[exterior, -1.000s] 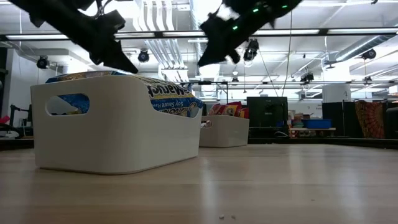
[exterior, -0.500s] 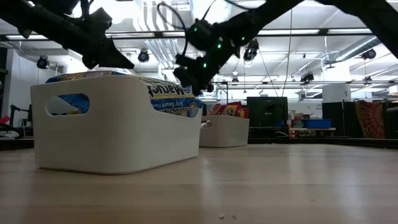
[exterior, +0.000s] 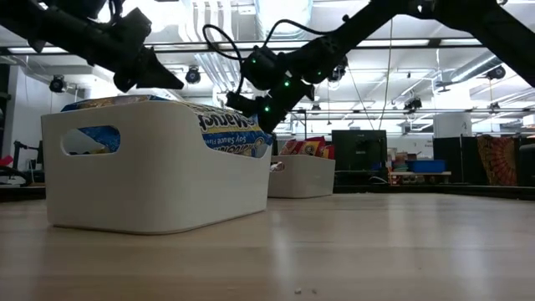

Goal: Sort Maruchan noodles
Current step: Put the orange noodle pack into the transparent bin

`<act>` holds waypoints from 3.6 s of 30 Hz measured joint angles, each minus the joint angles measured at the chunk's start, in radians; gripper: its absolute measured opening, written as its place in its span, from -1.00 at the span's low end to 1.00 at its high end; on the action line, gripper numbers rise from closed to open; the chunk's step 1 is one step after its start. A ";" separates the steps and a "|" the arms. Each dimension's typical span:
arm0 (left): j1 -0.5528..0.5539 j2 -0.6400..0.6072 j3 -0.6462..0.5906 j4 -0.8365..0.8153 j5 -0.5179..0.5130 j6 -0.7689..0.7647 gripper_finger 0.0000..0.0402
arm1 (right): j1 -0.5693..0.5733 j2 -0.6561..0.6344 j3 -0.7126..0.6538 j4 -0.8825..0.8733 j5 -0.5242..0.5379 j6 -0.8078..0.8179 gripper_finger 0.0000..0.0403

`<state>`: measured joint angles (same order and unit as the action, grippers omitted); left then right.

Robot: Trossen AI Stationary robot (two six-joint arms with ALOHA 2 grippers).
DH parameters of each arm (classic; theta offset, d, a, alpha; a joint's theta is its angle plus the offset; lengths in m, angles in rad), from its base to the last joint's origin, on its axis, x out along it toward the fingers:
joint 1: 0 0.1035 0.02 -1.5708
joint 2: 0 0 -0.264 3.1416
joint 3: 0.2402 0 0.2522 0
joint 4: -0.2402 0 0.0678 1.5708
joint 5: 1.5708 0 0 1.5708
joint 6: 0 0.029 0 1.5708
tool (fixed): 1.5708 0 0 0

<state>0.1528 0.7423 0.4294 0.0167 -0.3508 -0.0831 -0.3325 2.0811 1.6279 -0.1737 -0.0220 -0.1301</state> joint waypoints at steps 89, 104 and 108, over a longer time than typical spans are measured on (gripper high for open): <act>-0.003 0.167 -0.002 0.277 0.185 -0.045 -1.00 | 0.319 -0.662 -0.597 -0.460 0.022 0.480 -0.96; -0.070 0.407 0.195 0.335 0.191 -0.126 -1.00 | 0.324 -0.919 -1.164 0.269 0.162 0.516 -0.96; -0.070 0.498 0.273 0.312 0.188 -0.174 -1.00 | 0.323 -0.886 -1.176 0.258 0.242 0.474 -0.96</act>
<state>0.0830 1.2398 0.7025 0.3292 -0.1623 -0.2572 -0.0093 1.1948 0.4519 0.0845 0.2198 0.3435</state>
